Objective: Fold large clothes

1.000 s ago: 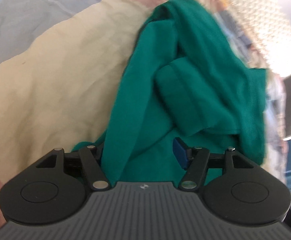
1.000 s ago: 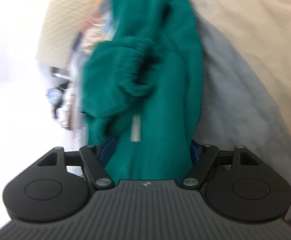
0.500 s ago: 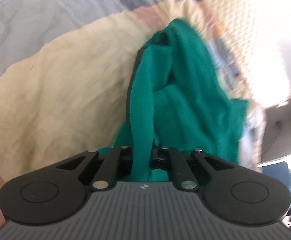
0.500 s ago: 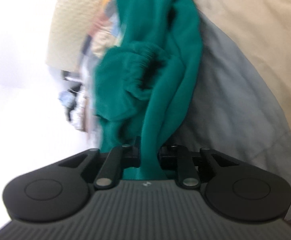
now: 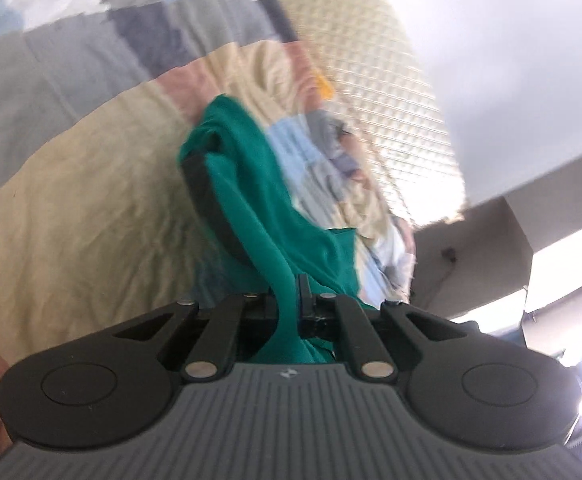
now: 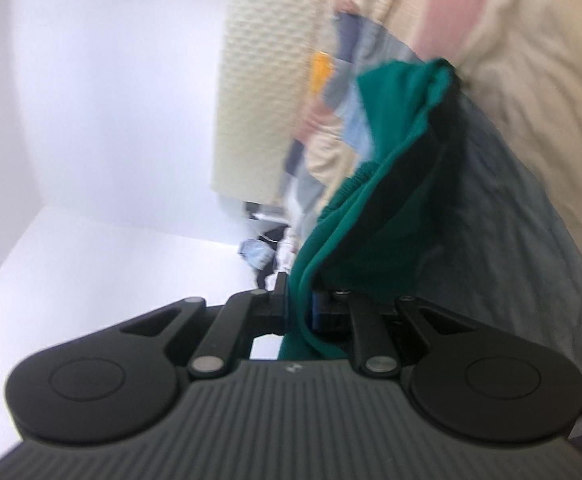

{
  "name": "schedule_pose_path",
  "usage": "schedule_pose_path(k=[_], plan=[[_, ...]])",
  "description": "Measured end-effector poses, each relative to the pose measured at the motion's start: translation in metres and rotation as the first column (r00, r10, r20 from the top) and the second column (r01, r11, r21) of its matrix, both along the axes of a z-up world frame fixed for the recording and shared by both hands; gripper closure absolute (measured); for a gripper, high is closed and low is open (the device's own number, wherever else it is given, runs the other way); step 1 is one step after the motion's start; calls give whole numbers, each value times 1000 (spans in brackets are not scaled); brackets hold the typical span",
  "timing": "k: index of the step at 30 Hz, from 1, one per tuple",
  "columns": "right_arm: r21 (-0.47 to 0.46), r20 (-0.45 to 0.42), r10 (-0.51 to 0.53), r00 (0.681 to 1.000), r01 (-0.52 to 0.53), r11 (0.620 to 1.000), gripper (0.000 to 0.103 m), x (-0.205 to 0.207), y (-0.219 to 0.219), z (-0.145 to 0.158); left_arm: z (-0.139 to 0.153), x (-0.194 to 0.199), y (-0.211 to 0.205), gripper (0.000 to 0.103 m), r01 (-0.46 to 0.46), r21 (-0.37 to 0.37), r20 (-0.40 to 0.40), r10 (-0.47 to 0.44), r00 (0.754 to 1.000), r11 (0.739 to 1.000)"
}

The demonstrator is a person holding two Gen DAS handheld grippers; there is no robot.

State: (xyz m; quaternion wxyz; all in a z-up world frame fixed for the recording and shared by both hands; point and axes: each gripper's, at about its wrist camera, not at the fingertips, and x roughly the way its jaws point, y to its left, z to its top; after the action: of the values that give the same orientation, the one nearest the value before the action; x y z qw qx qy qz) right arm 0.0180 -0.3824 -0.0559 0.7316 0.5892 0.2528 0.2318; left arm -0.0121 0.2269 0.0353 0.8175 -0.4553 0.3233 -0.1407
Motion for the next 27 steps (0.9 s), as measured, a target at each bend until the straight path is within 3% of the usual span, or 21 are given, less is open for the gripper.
schedule_pose_path(k=[8, 14, 19, 24, 27], plan=[[-50, 121, 9, 993, -3, 999, 90, -58, -19, 51, 36, -73, 5, 97, 61, -27, 60, -59, 996, 998], [-103, 88, -35, 996, 44, 994, 90, -94, -29, 49, 27, -96, 7, 97, 97, -49, 83, -93, 992, 994], [-142, 87, -58, 994, 70, 987, 90, -62, -26, 51, 22, -55, 5, 97, 35, -76, 99, -27, 995, 996], [-134, 55, -135, 989, 142, 981, 90, 16, -19, 57, 21, 25, -1, 97, -55, -120, 120, 69, 990, 991], [-199, 39, -189, 981, 193, 961, 90, 65, -16, 52, 7, 70, -8, 96, -109, -164, 121, 129, 984, 980]])
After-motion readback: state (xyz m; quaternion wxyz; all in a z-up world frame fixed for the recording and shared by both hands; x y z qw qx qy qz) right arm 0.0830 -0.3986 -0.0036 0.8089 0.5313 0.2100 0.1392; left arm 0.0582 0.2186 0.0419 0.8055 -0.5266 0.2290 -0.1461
